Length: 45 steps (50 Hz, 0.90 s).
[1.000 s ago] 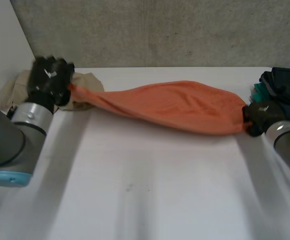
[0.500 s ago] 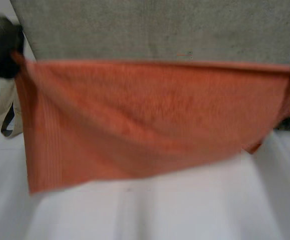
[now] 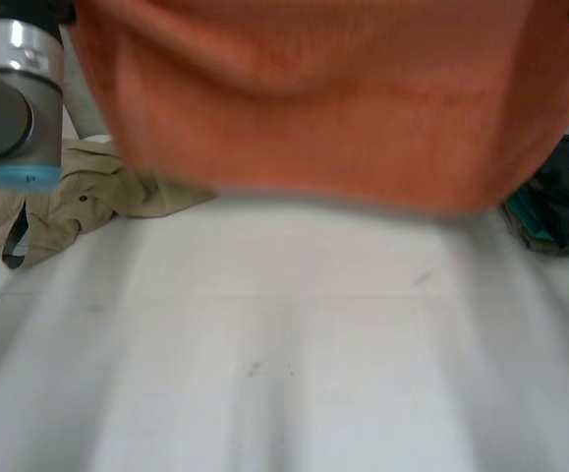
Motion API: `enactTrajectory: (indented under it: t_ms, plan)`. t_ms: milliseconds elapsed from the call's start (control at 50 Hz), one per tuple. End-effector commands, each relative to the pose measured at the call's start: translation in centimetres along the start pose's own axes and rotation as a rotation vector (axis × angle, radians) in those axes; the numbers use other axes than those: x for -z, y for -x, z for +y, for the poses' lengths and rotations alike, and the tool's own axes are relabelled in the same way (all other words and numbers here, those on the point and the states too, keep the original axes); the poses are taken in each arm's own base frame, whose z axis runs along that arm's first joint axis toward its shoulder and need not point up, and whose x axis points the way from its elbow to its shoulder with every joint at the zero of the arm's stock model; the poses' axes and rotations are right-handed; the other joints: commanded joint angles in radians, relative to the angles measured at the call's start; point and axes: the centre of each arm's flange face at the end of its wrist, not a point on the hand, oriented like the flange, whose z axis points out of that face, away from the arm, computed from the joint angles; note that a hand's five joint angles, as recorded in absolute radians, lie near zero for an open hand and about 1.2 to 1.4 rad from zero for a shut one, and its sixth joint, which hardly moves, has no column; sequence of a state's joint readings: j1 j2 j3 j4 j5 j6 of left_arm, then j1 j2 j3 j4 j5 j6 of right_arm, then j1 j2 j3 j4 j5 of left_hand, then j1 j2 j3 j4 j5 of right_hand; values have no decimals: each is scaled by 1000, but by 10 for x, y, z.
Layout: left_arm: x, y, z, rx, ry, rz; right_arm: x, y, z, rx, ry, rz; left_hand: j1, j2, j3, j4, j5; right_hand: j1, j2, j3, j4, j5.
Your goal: Fold the laundry.
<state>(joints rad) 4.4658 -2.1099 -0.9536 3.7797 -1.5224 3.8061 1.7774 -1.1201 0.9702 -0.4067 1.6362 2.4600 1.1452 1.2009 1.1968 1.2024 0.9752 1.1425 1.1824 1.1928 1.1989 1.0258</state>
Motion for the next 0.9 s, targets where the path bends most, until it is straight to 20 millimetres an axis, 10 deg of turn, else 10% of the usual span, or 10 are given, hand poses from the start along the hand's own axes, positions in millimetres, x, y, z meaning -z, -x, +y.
enactTrajectory:
  t_ms: [20,300,420,720,900]
  plan:
    - [12,1,-2,67,22,-11,5,6,4,-15,-21,-8,251,195,199,194,247,254,214,203,197,196]
    - [133,-69,73,96,369,317,100,94,109,-13,302,-456,251,195,199,194,247,254,214,203,197,196]
    - [193,-81,80,104,530,444,137,104,124,-3,455,-582,251,195,199,194,247,254,214,203,197,196]
    - [308,-1,-6,-179,942,970,234,16,81,322,818,-1019,251,195,199,194,247,254,214,203,197,196]
    - [260,-19,10,-229,727,809,208,35,106,298,731,-871,251,195,199,194,247,254,214,203,197,196]
